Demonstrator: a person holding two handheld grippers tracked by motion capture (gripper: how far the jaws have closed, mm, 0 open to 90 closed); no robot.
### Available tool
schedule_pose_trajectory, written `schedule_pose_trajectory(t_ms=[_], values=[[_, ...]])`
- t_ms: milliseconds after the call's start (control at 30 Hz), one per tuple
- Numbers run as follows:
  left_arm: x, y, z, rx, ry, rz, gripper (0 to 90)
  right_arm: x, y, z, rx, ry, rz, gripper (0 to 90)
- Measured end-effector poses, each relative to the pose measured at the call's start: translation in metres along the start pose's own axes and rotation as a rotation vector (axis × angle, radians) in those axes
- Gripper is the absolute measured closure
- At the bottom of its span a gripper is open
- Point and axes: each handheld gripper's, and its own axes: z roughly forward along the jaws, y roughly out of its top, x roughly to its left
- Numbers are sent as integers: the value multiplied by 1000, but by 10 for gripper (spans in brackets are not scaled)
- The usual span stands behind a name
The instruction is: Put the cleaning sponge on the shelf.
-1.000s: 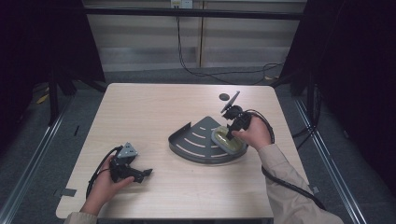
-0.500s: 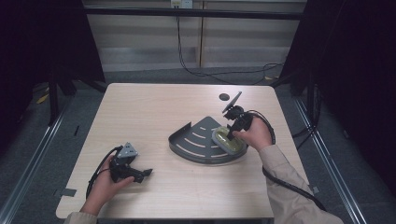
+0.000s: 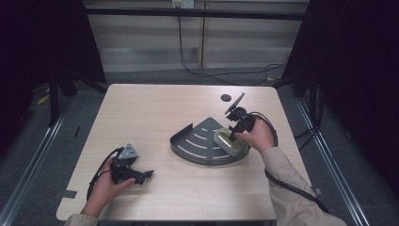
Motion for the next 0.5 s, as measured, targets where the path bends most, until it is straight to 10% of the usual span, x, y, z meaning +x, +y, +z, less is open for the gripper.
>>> schedule_pose_trajectory(t_ms=[500], values=[[0, 0, 0, 0, 1, 0, 43, 1, 1, -6, -5, -14, 17, 369]])
